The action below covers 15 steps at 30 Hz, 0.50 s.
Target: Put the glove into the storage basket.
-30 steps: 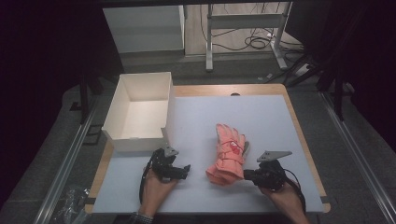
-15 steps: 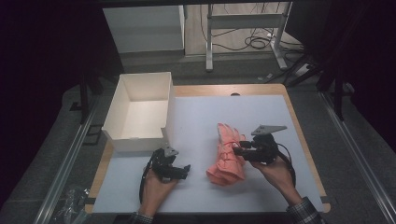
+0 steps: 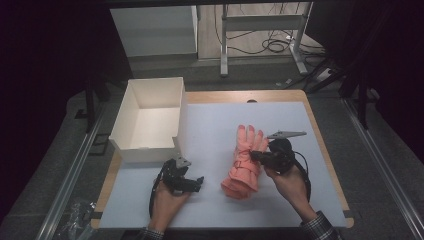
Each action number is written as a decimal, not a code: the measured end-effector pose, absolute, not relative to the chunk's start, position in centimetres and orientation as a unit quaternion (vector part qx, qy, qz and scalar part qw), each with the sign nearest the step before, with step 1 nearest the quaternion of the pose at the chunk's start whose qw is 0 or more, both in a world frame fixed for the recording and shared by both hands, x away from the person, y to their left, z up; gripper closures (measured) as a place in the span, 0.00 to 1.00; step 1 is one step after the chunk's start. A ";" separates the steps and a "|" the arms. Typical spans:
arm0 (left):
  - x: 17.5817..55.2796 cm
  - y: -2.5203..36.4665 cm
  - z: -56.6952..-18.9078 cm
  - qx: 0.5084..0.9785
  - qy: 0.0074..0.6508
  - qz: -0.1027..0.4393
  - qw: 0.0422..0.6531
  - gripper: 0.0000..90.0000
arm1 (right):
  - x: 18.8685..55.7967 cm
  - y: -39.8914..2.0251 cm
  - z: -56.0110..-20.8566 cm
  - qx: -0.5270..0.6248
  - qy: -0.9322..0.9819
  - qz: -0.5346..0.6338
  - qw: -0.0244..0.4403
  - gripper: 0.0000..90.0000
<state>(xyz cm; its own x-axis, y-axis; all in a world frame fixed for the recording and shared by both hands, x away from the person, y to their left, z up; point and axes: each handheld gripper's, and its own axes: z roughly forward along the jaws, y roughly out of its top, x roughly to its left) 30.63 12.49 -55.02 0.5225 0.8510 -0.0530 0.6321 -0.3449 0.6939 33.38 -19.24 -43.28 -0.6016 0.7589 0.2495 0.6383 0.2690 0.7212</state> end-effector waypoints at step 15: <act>30.6 12.5 -55.0 0.804 0.461 0.162 0.339 0.03 | 32.9 -18.8 -45.8 0.512 0.747 0.419 0.067 0.84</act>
